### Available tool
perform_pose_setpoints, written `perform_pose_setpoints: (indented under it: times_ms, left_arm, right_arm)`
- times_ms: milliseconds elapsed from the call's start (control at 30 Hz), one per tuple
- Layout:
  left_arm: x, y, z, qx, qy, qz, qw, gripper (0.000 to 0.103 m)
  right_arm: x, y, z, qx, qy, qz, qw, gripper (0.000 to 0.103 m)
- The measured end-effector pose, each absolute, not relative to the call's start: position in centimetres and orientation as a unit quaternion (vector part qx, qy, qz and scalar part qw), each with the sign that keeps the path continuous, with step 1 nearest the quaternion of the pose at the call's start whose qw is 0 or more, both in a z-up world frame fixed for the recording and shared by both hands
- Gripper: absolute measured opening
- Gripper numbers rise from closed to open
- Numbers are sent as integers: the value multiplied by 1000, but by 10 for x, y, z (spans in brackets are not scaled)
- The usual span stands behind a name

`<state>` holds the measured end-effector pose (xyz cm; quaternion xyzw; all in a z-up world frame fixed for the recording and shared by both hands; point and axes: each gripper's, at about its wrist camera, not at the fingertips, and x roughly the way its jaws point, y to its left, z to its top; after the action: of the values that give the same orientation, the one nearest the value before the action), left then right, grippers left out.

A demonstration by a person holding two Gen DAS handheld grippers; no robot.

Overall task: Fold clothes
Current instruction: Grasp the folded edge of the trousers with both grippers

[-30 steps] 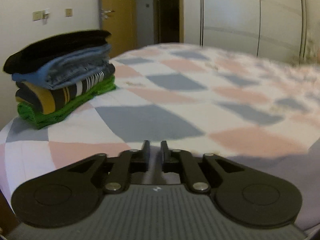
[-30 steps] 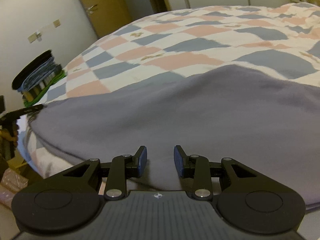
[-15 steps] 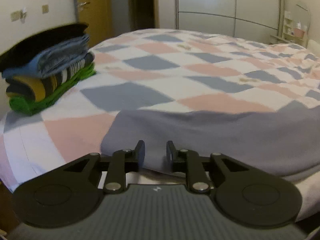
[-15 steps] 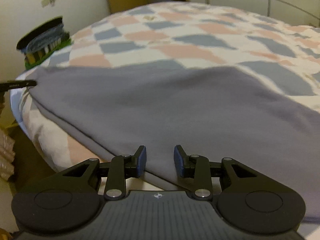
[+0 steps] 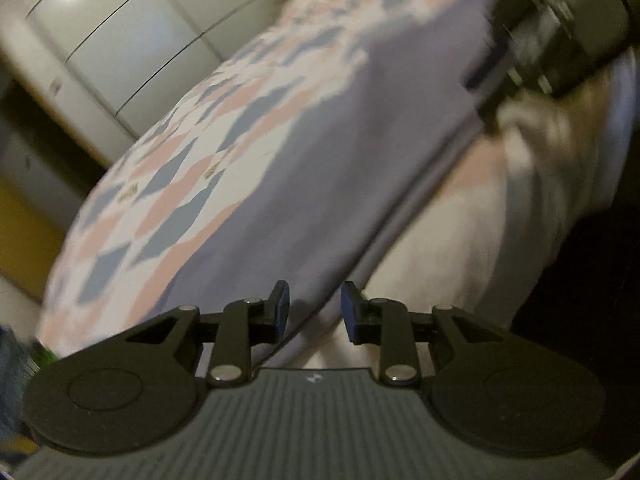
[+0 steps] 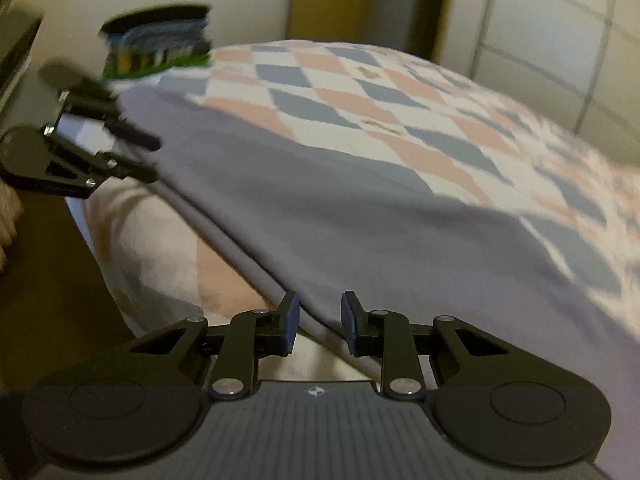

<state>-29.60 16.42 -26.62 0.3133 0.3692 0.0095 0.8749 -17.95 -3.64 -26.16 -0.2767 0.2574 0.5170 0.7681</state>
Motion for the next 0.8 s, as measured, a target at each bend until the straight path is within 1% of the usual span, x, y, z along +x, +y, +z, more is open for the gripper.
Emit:
perform_pose_setpoints:
  times_ms: [100, 200, 267, 433, 533, 667, 700, 733, 800]
  left_arm:
    - [-292, 156, -284, 370, 371, 24, 851, 29]
    - [-294, 157, -281, 364, 368, 28, 855, 29]
    - [-295, 159, -278, 359, 363, 32, 859, 31]
    - [-295, 163, -273, 357, 358, 39, 862, 32]
    - [-295, 156, -286, 394, 368, 27, 842, 31]
    - [-298, 148, -304, 460, 358, 28, 812, 31]
    - [-298, 148, -306, 466, 356, 33, 810, 27]
    - [-297, 149, -306, 471, 353, 41, 808, 16]
    - [-297, 153, -305, 474, 347, 55, 808, 4]
  right_arm:
    - [-188, -26, -272, -321, 234, 513, 761, 26]
    - [-197, -24, -283, -361, 209, 501, 758, 26]
    - [-202, -24, -288, -385, 190, 491, 758, 25]
    - [-205, -22, -293, -406, 173, 483, 756, 25]
    - [-206, -21, -295, -413, 168, 482, 755, 24]
    - [-206, -21, -296, -414, 168, 480, 755, 23]
    - [-207, -22, -296, -416, 167, 479, 755, 23]
    - [-207, -22, -297, -419, 164, 479, 754, 23]
    - [-208, -22, -297, -425, 157, 478, 753, 12]
